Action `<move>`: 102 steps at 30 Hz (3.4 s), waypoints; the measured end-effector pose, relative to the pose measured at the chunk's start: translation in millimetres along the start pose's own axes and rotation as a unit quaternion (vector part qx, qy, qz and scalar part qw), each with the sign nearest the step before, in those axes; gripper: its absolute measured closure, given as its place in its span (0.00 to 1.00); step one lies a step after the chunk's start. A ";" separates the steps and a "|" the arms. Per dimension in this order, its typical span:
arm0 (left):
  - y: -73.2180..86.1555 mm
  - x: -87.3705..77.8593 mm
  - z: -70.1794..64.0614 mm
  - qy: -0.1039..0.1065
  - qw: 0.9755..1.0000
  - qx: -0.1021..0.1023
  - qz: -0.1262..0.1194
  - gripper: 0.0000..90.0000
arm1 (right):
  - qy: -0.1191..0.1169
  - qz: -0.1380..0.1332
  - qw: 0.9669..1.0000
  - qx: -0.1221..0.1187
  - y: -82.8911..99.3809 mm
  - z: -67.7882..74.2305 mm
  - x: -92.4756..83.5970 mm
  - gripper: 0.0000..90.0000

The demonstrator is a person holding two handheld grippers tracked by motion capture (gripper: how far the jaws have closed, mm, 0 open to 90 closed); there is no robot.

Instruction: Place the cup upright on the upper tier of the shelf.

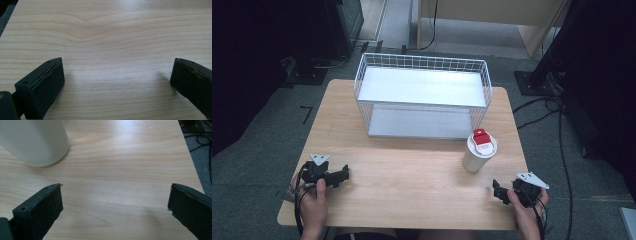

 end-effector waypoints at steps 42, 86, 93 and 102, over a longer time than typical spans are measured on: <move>0.0 0.0 -0.1 0.000 1.000 -0.001 0.000 0.00 | -0.078 -0.093 0.993 0.013 -54.9 78.5 35.4 0.07; 0.0 0.0 0.0 0.000 1.000 0.000 0.000 0.00 | -0.107 -0.185 0.977 0.016 -87.9 110.1 29.7 0.10; 0.0 0.0 -0.1 0.000 1.000 -0.001 0.000 0.00 | -0.129 -0.200 0.971 0.004 -110.0 131.5 19.6 0.11; 0.0 0.0 0.0 0.000 1.000 0.000 0.000 0.00 | -0.150 -0.210 0.966 -0.003 -127.1 154.5 15.0 0.11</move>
Point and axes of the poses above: each handheld gripper's, and its own axes: x roughly forward along the jaws, y roughly out of its underside, z roughly to its left, the point moved 3 cm from there along x, roughly forward along the jaws, and after that the axes turned 13 degrees about -z, right-handed, at the moved point
